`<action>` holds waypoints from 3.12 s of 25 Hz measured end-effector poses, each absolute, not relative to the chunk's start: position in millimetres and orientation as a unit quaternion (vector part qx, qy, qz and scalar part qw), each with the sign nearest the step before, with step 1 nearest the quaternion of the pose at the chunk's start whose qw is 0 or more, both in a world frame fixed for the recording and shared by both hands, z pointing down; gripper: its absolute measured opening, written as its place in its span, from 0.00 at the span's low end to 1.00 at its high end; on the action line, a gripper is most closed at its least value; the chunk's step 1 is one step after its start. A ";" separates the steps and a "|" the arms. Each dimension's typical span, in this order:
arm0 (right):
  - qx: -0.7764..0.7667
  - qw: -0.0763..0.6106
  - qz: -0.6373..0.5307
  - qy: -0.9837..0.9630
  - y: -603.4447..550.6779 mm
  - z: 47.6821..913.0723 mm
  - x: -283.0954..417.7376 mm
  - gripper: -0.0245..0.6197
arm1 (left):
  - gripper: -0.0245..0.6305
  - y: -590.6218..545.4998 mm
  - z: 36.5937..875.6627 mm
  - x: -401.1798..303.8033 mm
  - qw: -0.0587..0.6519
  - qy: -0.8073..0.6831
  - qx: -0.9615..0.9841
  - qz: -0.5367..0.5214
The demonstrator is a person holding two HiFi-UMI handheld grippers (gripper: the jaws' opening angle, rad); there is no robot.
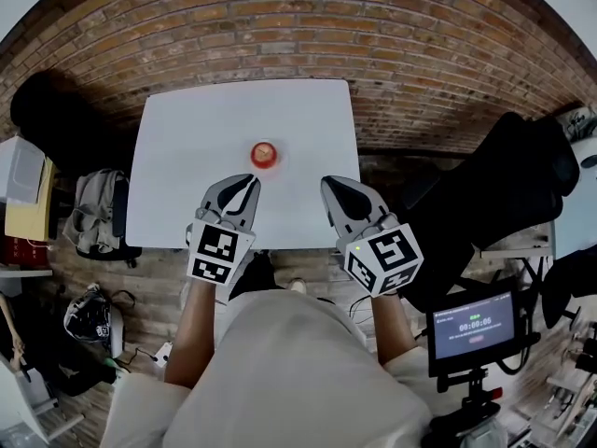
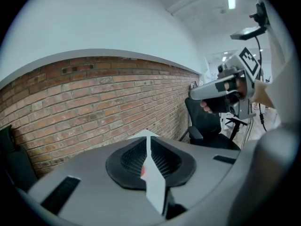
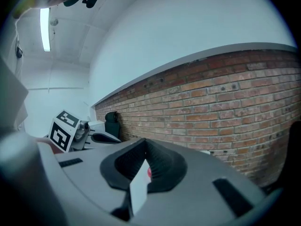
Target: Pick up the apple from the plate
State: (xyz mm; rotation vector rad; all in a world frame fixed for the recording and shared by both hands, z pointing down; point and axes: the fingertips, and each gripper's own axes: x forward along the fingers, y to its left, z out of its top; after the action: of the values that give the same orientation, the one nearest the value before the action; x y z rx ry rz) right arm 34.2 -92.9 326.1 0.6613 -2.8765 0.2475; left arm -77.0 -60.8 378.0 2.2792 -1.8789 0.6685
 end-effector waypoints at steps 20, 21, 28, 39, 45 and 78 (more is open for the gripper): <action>0.278 0.126 0.124 -0.944 -164.4 358.2 10.2 0.04 | 0.23 -131.2 432.3 -102.3 0.111 -0.534 0.794 0.269; 0.280 0.128 0.125 -0.943 -166.3 361.5 9.0 0.04 | 0.24 -133.3 435.8 -104.3 0.112 -0.532 0.794 0.271; 0.280 0.139 0.135 -0.940 -170.9 376.0 -3.1 0.04 | 0.30 -139.8 463.7 -114.9 0.126 -0.511 0.797 0.297; 0.272 0.159 0.149 -0.937 -167.4 387.0 -21.1 0.04 | 0.34 -149.9 492.1 -126.3 0.140 -0.493 0.798 0.317; 0.273 0.173 0.153 -0.934 -167.4 397.2 -22.0 0.04 | 0.40 -158.7 514.3 -132.2 0.135 -0.483 0.796 0.338; 0.293 0.211 0.193 -0.912 -167.4 429.3 -16.1 0.04 | 0.59 -182.1 601.6 -144.7 0.193 -0.440 0.792 0.376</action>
State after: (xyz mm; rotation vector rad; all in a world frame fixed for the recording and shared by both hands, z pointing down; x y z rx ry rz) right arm -16.1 -167.4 429.3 0.8150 -2.5342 0.5358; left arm -144.7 -182.1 601.6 2.2228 -1.2353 1.0535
